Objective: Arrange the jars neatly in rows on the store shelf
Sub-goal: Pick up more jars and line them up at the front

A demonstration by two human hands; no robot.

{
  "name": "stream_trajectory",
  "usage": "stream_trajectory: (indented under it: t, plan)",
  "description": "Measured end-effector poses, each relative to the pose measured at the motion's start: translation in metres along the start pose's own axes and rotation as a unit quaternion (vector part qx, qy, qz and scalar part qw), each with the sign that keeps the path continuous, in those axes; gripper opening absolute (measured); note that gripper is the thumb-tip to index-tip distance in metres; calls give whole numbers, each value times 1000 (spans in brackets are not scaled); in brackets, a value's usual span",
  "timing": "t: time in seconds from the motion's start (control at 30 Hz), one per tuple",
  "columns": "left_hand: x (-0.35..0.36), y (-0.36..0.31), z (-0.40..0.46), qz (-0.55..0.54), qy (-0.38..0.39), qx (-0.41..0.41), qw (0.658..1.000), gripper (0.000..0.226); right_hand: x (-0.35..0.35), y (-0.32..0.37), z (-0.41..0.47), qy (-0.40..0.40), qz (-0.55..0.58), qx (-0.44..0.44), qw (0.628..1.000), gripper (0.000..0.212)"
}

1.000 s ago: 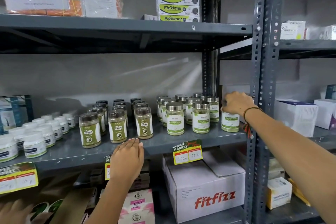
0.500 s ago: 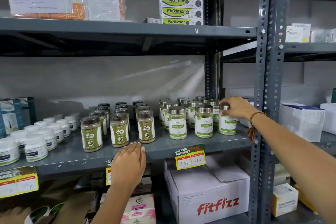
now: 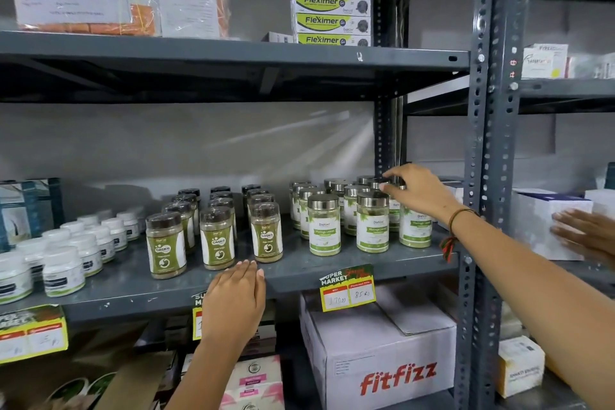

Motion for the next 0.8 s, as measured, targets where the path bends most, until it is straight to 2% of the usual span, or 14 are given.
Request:
stream_trajectory:
  t: [0.17, 0.27, 0.47, 0.8]
  plan:
    - [0, 0, 0, 0, 6, -1, 1000, 49, 16, 21, -3, 87, -30, -4, 996, 82]
    - [0, 1, 0, -3, 9, -4, 1000, 48, 25, 20, -4, 110, -53, 3, 993, 78]
    - [-1, 0, 0, -4, 2, 0, 1000, 47, 30, 21, 0, 99, -30, 5, 995, 63]
    - [-1, -1, -1, -3, -1, 3, 1000, 47, 31, 18, 0, 121, 24, 9, 992, 69]
Point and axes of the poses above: each hand's wrist, its own z-axis towards the middle knuckle, its own x-axis out of the palm, y = z × x, the point moved 4 cm from there along z, towards the middle knuckle, and after that the axes turned 9 degrees about x, right-handed, at the moved point
